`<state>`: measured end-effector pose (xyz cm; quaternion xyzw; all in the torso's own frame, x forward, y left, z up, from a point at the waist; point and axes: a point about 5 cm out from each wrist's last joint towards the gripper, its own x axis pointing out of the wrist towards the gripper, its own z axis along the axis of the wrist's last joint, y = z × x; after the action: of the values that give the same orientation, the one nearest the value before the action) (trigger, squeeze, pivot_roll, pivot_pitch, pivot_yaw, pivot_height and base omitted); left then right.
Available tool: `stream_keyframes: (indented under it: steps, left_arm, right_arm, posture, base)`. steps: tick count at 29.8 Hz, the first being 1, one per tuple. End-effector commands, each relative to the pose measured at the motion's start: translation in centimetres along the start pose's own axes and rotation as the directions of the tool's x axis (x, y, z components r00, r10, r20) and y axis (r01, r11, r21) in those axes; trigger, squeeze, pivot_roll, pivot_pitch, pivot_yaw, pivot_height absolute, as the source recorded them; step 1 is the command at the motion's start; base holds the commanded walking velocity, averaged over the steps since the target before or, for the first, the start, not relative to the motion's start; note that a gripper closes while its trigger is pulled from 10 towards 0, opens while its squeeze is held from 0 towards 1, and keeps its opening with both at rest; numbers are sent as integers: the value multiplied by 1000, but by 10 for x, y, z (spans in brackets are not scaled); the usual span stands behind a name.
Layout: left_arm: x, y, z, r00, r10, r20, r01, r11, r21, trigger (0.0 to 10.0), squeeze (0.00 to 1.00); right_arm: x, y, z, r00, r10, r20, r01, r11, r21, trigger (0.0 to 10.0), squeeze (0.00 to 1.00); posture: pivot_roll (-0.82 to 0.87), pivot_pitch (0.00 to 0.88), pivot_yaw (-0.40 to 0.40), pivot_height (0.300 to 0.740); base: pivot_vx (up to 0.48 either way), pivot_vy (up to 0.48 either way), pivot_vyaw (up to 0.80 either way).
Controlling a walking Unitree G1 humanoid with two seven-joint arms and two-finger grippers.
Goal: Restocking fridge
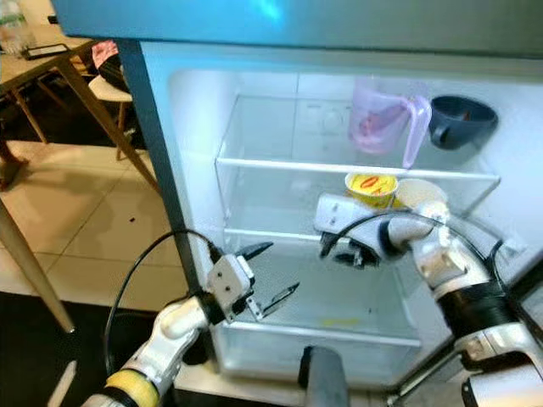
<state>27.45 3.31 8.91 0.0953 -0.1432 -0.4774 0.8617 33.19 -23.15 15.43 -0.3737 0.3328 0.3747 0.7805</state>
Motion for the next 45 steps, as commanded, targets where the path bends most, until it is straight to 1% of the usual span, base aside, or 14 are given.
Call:
stream_keyframes:
  steps: [1, 3, 8, 14, 15, 16, 18, 19, 22, 23, 25, 28, 31, 45]
  left_arm:
    - [-2, 0, -2, 1000, 9, -8, -9, 1000, -14, 10000, 0]
    - [-2, 0, -2, 1000, 9, -8, -9, 1000, -14, 10000, 0]
    - [-2, -3, -2, 1000, 5, -7, -5, 1000, -21, 10000, 0]
    - [-2, -3, -3, 1000, 4, -8, -4, 1000, -23, 10000, 0]
    - [-3, -4, -3, 1000, 4, -9, -4, 1000, -24, 10000, 0]
    - [-3, -4, -3, 1000, 4, -9, -4, 1000, -24, 10000, 0]
    - [-5, -4, -4, 1000, 8, -12, -8, 999, -32, 10000, 0]
    - [-5, -4, -4, 1000, 8, -12, -8, 999, -32, 10000, 0]
    - [-7, -7, -6, 1000, 8, -19, -9, 999, -43, 10000, 0]
    - [-7, -7, -6, 1000, 8, -19, -9, 999, -43, 10000, 0]
    - [-8, -8, -7, 1000, 7, -21, -8, 999, -47, 10000, 0]
    - [-9, -9, -7, 1000, 7, -21, -8, 999, -48, 10000, 0]
    - [-9, -9, -8, 1000, 10, -23, -11, 999, -50, 10000, 0]
    - [-10, -8, -5, 1000, 13, -15, -14, 999, -48, 10000, 0]
  right_arm:
    - [3, 0, -6, 1000, -24, 6, 24, 997, 67, 10000, 0]
    - [3, 0, -6, 1000, -24, 6, 24, 997, 67, 10000, 0]
    - [27, 13, -22, 997, -77, -7, 76, 964, 257, 10000, 0]
    - [36, 11, -24, 987, -155, 35, 133, 927, 351, 10000, 0]
    - [40, 10, -25, 980, -194, 53, 156, 897, 413, 10000, 0]
    - [40, 10, -25, 980, -194, 53, 156, 897, 413, 10000, 0]
    - [45, 3, -30, 943, -327, 68, 248, 823, 511, 10000, 0]
    - [45, 3, -30, 943, -327, 68, 248, 823, 511, 10000, 0]
    - [39, -11, -28, 869, -485, 101, 338, 729, 596, 10000, 0]
    - [39, -11, -28, 869, -485, 101, 338, 729, 596, 10000, 0]
    - [34, -17, -29, 832, -548, 92, 372, 672, 641, 10000, 0]
    - [33, -19, -30, 820, -566, 79, 390, 655, 647, 10000, 0]
    - [31, -23, -33, 786, -617, 40, 435, 599, 672, 10000, 0]
    - [45, -21, -22, 749, -663, 10, 466, 538, 703, 10000, 0]
  posture:
    - [-54, 0, 0, 375]
    - [-54, 0, 0, 375]
    - [-55, 0, 2, 375]
    - [-55, 0, 6, 375]
    - [-55, 0, 5, 375]
    - [-55, 0, 5, 375]
    - [-52, 0, 6, 375]
    - [-52, 0, 6, 375]
    - [-52, 0, 9, 375]
    - [-52, 0, 9, 375]
    - [-48, 0, 12, 375]
    - [-48, 0, 12, 375]
    - [-46, 0, 12, 375]
    - [-39, 0, 19, 375]
  base:
    - [0, 0, 0]
    - [0, 0, 0]
    - [0, 0, 0]
    - [0, 0, 0]
    - [0, 0, 0]
    - [0, 0, 0]
    - [0, 0, 0]
    - [0, 0, 0]
    - [0, 0, 0]
    - [0, 0, 0]
    - [0, 0, 0]
    - [0, 0, 0]
    - [0, 0, 0]
    - [0, 0, 0]
